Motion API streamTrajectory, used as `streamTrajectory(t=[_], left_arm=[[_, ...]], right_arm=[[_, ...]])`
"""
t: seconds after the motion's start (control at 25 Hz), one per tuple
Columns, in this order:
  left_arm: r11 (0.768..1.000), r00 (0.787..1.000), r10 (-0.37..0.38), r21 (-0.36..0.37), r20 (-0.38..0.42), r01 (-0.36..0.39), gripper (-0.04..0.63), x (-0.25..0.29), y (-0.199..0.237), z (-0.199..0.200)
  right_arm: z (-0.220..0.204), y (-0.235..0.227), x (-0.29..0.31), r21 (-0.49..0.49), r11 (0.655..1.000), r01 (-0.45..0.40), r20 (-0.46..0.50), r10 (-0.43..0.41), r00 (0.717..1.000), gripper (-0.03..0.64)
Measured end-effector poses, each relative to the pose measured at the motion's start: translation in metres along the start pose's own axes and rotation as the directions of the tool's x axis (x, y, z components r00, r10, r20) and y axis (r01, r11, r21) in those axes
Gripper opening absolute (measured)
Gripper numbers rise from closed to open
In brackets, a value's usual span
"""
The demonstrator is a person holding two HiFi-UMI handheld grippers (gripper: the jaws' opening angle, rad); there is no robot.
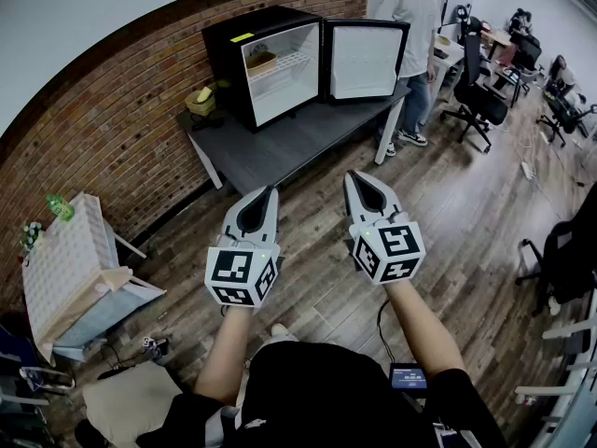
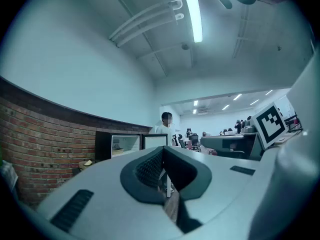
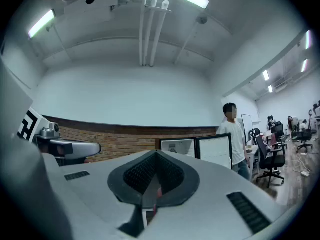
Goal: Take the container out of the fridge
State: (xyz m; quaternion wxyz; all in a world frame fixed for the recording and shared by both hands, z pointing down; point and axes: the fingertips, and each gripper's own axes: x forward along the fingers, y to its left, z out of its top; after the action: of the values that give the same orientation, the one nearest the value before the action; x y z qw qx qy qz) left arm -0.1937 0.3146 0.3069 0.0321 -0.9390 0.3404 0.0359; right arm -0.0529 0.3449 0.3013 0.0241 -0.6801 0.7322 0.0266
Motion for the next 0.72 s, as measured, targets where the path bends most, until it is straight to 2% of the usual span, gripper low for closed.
streamTrajectory(t=[0.52, 0.72], left_arm=[[1.000, 1.000, 0.002, -0.001, -0.003, -0.002, 0.014, 0.023, -0.027, -0.007], [1.000, 1.000, 0.007, 0.004, -0.008, -0.007, 0.014, 0.035, -0.023, -0.010]], right_arm=[[-0.008, -0.028, -0.011, -0.028, 0.999, -0.023, -0.012, 0.023, 1.000, 0.037], [-0.011, -0.038, 0.000, -0.020, 1.000, -0.024, -0.009, 0.024, 1.000, 0.037]])
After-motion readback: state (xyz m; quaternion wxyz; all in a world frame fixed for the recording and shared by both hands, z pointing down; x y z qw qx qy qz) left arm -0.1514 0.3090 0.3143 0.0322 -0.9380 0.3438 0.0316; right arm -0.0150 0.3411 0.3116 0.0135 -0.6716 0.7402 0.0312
